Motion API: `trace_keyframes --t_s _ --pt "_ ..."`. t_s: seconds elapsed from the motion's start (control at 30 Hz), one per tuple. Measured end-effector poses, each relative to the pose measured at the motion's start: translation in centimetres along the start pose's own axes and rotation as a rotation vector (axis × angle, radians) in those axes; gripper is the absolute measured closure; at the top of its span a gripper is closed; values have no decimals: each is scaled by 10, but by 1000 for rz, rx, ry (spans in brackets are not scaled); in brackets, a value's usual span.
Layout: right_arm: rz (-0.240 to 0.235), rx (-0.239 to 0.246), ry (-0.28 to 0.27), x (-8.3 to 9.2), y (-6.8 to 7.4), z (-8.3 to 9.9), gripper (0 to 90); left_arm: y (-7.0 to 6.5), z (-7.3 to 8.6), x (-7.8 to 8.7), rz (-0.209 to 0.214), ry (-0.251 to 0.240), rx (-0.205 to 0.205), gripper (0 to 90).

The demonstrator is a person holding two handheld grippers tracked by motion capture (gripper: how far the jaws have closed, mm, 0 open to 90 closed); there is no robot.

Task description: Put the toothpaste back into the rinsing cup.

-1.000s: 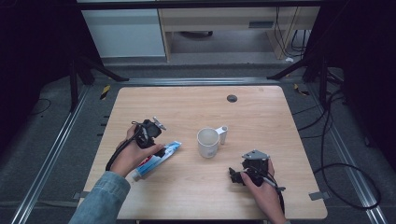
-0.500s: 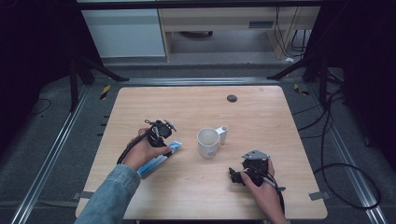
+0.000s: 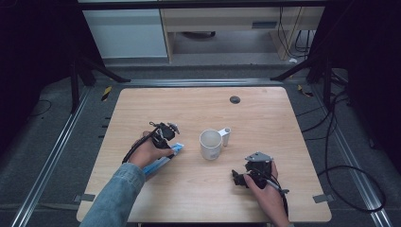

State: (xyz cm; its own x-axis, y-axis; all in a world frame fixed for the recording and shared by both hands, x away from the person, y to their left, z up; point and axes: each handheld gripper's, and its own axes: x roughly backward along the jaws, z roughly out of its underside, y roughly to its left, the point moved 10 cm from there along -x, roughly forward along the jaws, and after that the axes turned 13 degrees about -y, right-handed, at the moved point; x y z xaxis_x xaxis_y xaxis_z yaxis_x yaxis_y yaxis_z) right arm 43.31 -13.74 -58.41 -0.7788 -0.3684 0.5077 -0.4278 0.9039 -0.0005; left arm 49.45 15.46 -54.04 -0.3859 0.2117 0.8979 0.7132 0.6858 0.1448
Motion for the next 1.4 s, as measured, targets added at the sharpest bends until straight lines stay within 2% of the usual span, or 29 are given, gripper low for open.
trace_keyframes --t_s 0.1,0.17,0.37,0.6,1.0,1.4 --pt "0 0 0 0 0 0 4 0 0 -4 18 -4 14 377" --pt "0 0 0 0 0 0 4 -2 0 -6 45 -13 40 388" --pt "0 -1 0 0 0 0 4 -1 5 -10 40 15 27 436" --pt "0 -1 0 0 0 0 4 0 6 -13 58 0 62 437" --pt "0 1 0 0 0 0 4 4 9 -16 86 3 108 447" --pt "0 0 0 0 0 0 4 5 11 -16 107 -26 156 469"
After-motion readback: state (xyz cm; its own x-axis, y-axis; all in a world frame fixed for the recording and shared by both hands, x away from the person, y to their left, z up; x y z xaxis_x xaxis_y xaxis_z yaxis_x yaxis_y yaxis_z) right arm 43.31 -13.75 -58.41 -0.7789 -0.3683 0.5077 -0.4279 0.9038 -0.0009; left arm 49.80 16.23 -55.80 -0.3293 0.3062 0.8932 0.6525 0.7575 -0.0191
